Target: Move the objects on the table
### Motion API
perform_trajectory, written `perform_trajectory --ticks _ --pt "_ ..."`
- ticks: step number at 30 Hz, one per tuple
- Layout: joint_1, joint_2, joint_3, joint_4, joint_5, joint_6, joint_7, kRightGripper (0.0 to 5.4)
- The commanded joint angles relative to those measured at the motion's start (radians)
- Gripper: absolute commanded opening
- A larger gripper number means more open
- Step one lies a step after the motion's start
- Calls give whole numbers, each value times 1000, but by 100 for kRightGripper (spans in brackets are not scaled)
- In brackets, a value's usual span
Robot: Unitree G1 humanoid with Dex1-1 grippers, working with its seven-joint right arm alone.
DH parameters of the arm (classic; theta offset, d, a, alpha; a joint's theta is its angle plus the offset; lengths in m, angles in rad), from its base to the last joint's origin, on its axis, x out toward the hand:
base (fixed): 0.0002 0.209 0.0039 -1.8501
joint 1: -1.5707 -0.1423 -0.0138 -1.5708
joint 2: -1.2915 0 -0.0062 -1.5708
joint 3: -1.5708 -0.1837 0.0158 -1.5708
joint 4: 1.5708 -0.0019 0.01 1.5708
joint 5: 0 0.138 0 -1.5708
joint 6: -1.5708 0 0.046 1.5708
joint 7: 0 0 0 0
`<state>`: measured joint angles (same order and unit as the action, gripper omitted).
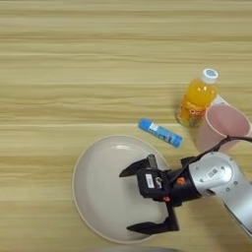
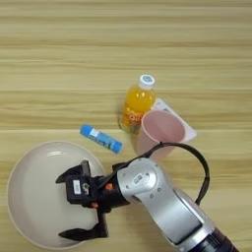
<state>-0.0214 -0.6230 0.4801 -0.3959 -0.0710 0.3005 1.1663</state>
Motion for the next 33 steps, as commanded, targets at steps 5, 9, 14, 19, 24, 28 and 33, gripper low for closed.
perform_trajectory --ticks 5,9,14,19,24,28,33 --pt "-37 -21 -50 -56 23 -5 -37 539" --pt "-42 -15 -67 -66 29 -4 -49 539" --pt "-60 -1 -99 -85 51 -6 -71 539" --pt "-89 17 -172 -115 119 18 -86 539" --pt "-148 48 -312 -134 276 85 -100 539" --pt "-216 48 -431 -111 377 137 -130 539" --pt "-319 44 -613 -38 510 195 -187 539"
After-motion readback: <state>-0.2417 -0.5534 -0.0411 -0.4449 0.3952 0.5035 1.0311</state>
